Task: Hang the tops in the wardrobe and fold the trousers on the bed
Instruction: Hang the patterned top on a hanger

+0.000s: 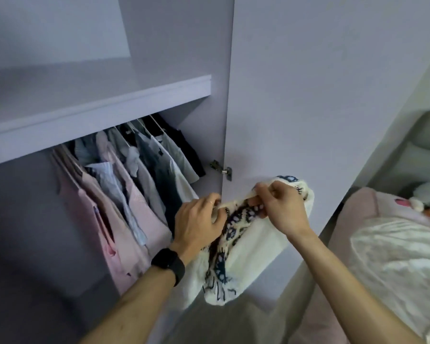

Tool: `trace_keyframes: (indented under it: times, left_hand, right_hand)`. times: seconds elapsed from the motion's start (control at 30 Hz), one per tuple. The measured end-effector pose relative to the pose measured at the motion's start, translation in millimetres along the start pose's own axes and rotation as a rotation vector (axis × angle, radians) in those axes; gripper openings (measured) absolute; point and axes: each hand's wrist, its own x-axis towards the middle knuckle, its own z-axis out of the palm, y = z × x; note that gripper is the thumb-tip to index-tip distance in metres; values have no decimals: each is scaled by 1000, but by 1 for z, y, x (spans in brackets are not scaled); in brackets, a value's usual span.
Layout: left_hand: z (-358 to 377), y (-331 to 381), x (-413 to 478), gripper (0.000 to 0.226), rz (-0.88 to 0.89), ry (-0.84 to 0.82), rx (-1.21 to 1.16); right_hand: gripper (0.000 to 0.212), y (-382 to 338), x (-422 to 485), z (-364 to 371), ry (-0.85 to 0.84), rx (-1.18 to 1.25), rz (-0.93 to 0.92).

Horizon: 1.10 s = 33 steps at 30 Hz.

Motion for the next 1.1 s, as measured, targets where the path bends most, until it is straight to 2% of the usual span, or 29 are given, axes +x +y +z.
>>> trace_keyframes:
  times: [0.1,0.23,0.3,0.37,0.43,0.53,0.63,0.77,0.8,0.9,0.93,0.97,1.03,1.1]
  left_hand:
    - [-14,-19,5,12,22,-7,143]
    - [-37,-46,20,13,-127,-254,309]
    - [-54,-61,21,20,-295,-390,176]
    - [-75,-74,25,21,-418,-448,41]
    - [-91,-81,30,21,-408,-496,121]
    - [-110,-82,40,21,-420,-564,252]
    - [-126,-71,41,21,-505,-526,299]
    - [-143,-60,22,27,-526,-315,454]
    - [-146,-60,16,24,-553,-347,498]
    - [-148,-61,-6,26,-692,-579,624]
    - [-148,-59,-13,26,-733,-573,608]
    - [-149,-57,-20,25,-756,-511,594]
    - [-155,-56,-29,20,-761,-364,584]
    - [-166,-54,-29,18,-784,-307,588]
  right_hand:
    - [41,-7,18,15,-61,52,-59]
    - [38,-16,51,28,-154,107,-36]
    - [40,-10,64,29,-166,-26,-106]
    - [45,-3,75,31,-167,-238,-222]
    - [41,4,85,35,-205,-338,-301]
    - [37,9,97,42,-216,-339,-427]
    - [39,8,108,47,-281,-187,-564]
    - [35,8,111,62,-302,-35,-596]
    - [31,10,113,66,-316,-88,-621]
    - [21,31,125,88,-442,-244,-785]
    - [14,40,127,96,-453,-266,-863]
    - [9,46,127,101,-448,-269,-926]
    - [19,53,124,107,-385,-232,-989]
    - [15,45,122,110,-315,-233,-1013]
